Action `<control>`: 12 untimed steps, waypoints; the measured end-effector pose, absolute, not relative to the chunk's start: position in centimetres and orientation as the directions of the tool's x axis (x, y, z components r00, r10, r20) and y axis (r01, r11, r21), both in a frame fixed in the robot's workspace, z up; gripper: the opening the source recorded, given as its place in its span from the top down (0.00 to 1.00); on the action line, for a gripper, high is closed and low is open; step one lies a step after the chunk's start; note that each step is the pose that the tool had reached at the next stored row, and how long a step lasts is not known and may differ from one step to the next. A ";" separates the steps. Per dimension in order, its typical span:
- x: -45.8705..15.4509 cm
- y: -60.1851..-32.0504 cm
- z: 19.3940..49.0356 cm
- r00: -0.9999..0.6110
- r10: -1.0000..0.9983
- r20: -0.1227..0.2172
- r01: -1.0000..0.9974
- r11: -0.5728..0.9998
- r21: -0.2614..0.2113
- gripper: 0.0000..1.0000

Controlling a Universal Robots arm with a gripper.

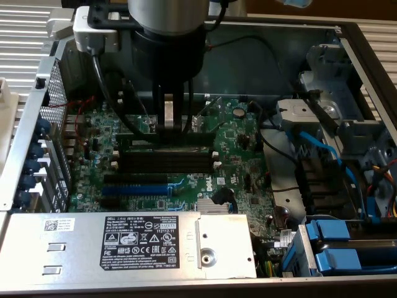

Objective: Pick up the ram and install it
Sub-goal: 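Insert the ram into the slot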

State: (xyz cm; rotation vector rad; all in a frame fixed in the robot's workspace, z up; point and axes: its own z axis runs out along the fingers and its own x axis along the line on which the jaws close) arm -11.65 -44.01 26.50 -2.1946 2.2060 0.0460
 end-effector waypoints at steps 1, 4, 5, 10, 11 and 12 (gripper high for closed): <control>-11.6 -44.0 26.4 -0.005 -0.999 -0.042 -1.000 0.005 0.001 0.85; -11.5 -44.0 26.0 -0.005 -0.999 -0.045 -1.000 0.005 0.001 0.85; -11.5 -44.0 25.9 -0.005 -0.999 -0.046 -1.000 0.005 0.001 0.85; -11.5 -44.3 25.6 -0.009 -0.999 -0.050 -1.000 0.009 0.001 0.85; -11.5 -44.3 25.6 -0.011 -0.999 -0.051 -1.000 0.011 0.001 0.85; -11.5 -44.4 25.5 -0.015 -0.999 -0.052 -1.000 0.015 0.001 0.85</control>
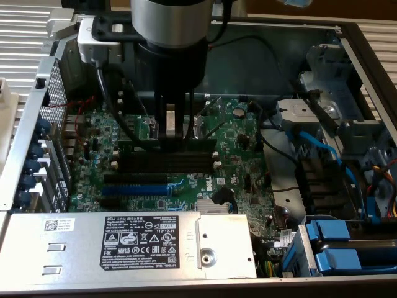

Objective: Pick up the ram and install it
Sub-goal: 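Insert the ram into the slot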

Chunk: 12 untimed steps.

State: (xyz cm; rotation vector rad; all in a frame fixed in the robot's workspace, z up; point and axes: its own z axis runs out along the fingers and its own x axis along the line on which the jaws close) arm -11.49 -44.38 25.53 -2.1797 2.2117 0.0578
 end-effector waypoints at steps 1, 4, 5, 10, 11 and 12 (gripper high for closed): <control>-11.5 -44.4 25.5 -0.018 -0.998 -0.052 -1.000 0.018 0.001 0.85; -11.5 -44.4 25.4 -0.028 -0.998 -0.053 -1.000 0.028 0.001 0.85; -11.5 -44.4 25.3 -0.031 -0.998 -0.053 -1.000 0.031 0.001 0.85; -11.5 -44.4 25.0 -0.040 -0.998 -0.053 -0.999 0.040 0.001 0.85; -11.5 -44.4 24.9 -0.040 -0.998 -0.053 -0.999 0.040 0.001 0.85; -11.5 -44.4 24.8 -0.041 -0.998 -0.053 -0.999 0.041 0.001 0.85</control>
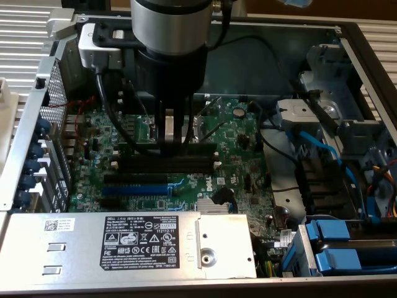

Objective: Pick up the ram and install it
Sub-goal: 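Insert the ram into the slot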

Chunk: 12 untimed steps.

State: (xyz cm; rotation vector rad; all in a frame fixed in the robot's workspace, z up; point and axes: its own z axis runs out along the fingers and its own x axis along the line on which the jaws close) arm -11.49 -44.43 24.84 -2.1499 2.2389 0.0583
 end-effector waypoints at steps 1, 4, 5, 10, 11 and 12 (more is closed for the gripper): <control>-11.5 -44.4 24.8 -0.041 -0.998 -0.053 -0.999 0.041 0.001 0.85; -11.5 -44.4 24.7 -0.041 -0.998 -0.053 -0.999 0.041 0.001 0.85; -11.5 -44.4 24.7 -0.042 -0.998 -0.053 -0.999 0.042 0.001 0.85; -11.5 -44.4 24.3 -0.044 -0.998 -0.053 -0.999 0.044 0.001 0.85; -11.5 -44.4 24.3 -0.045 -0.998 -0.053 -0.999 0.045 0.001 0.85; -11.5 -44.4 24.2 -0.045 -0.998 -0.053 -0.999 0.045 0.001 0.85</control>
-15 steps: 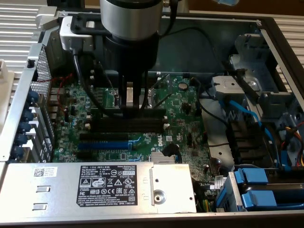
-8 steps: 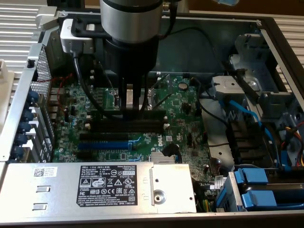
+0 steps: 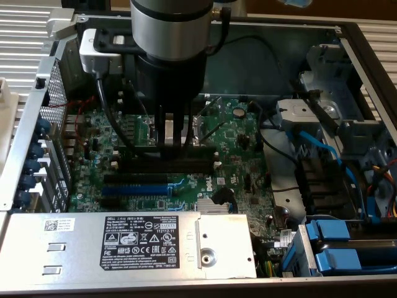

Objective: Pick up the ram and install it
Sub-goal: 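Insert the ram into the slot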

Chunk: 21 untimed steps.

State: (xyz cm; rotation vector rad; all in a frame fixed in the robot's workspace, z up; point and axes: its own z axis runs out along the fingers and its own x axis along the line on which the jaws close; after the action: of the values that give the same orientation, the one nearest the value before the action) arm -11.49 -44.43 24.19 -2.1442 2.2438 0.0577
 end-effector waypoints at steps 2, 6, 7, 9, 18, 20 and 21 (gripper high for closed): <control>-11.5 -44.4 24.1 -0.047 -0.998 -0.053 -0.999 0.047 0.001 0.85; -11.6 -44.4 23.9 -0.049 -0.997 -0.053 -0.999 0.049 0.001 0.85; -11.6 -44.4 23.8 -0.049 -0.997 -0.053 -0.999 0.049 0.001 0.85; -11.6 -44.4 23.7 -0.049 -0.997 -0.053 -0.999 0.049 0.001 0.85; -11.6 -44.4 23.7 -0.049 -0.997 -0.053 -0.999 0.049 0.001 0.85; -11.6 -44.4 23.7 -0.049 -0.997 -0.053 -0.999 0.049 0.001 0.85; -11.6 -44.4 23.7 -0.049 -0.997 -0.052 -0.999 0.049 0.001 0.85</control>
State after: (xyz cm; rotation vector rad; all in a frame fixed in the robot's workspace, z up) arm -11.65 -44.37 23.71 -2.1398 2.2484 0.0573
